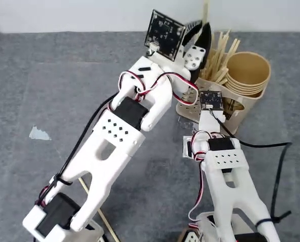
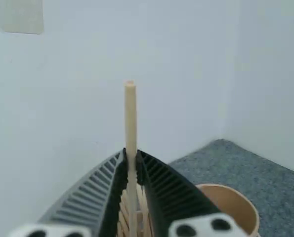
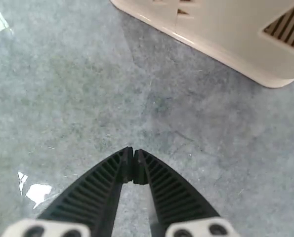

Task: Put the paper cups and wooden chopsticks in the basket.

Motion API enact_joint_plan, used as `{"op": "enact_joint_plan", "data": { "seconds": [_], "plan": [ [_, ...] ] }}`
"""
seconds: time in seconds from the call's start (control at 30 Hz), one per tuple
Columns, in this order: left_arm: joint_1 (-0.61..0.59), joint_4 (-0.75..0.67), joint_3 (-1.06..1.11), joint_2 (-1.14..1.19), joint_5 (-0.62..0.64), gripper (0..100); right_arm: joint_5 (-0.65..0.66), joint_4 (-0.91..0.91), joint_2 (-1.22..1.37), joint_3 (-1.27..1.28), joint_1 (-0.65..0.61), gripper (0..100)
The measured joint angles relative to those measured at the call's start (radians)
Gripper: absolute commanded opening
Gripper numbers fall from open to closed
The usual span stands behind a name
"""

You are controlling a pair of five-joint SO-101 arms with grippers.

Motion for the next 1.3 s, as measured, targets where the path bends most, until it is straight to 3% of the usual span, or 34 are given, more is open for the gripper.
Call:
{"op": "enact_joint_plan", "data": {
  "seconds": [0.13,0.3,0.6,1.1,1.3],
  "plan": [
    [-0.005,0.018,0.0,0.0,0.002,4,0.0,0.0,0.0,0.0,0.002,0.9],
    [-0.005,0.112,0.0,0.0,0.002,22,0.0,0.0,0.0,0.0,0.002,0.9],
    [-0.084,0.382,-0.054,-0.034,0.002,22,0.0,0.0,0.0,0.0,0.002,0.9],
    [-0.494,1.148,-0.143,-0.126,0.002,19,0.0,0.0,0.0,0.0,0.002,0.9],
    [-0.597,1.361,-0.052,-0.129,0.002,19,0.0,0.0,0.0,0.0,0.002,0.9]
  ]
}}
